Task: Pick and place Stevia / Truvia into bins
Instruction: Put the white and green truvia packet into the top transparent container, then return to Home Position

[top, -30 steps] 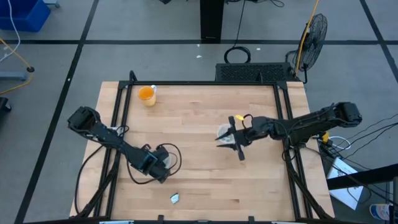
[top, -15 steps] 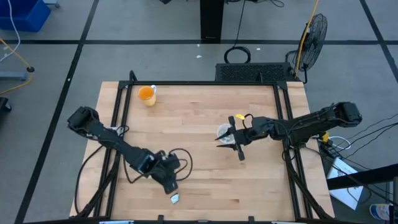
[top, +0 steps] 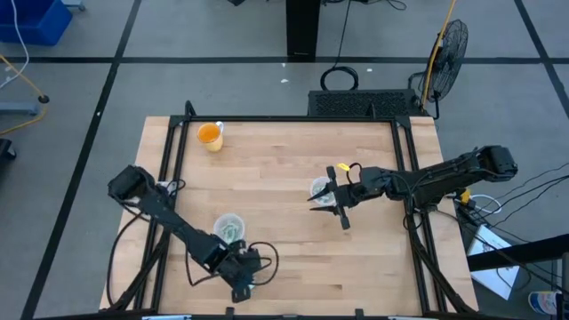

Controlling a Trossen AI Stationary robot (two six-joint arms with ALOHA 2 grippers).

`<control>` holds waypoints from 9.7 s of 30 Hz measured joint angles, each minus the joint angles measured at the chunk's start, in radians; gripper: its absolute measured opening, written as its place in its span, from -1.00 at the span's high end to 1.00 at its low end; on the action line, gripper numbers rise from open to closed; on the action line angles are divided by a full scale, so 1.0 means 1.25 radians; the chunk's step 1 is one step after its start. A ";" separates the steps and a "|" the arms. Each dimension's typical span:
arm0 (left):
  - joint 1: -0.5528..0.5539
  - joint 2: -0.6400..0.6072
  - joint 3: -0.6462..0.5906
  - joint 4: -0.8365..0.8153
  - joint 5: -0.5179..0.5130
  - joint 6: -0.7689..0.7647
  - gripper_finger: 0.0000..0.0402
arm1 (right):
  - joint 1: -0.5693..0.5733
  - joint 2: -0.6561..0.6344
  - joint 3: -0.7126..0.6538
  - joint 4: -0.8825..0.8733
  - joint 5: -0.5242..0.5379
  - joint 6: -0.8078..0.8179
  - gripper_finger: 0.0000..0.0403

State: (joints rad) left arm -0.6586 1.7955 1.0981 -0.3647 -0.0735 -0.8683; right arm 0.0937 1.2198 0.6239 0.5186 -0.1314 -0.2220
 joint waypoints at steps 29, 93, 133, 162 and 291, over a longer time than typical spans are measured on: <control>0.029 0.072 0.002 -0.003 0.035 0.084 0.85 | 0.000 0.000 0.000 0.001 -0.001 -0.026 0.43; 0.585 0.211 0.009 0.780 0.003 0.679 0.90 | -0.007 -0.336 -0.001 -0.604 0.499 0.155 0.43; 0.356 -1.179 -0.561 0.112 -0.156 0.710 0.91 | 0.026 -0.638 -0.189 -0.477 0.223 0.297 0.43; 0.413 -1.223 -0.870 0.520 -0.004 0.726 0.91 | 0.009 -0.951 -0.463 -0.326 0.101 0.266 0.43; 0.413 -1.216 -0.870 0.414 -0.006 0.584 0.91 | 0.009 -0.958 -0.487 -0.340 0.104 0.357 0.43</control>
State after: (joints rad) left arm -0.1426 0.2756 0.0109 0.1533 -0.0806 -0.1388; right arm 0.1047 0.0227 0.0151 0.0933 -0.0017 0.2237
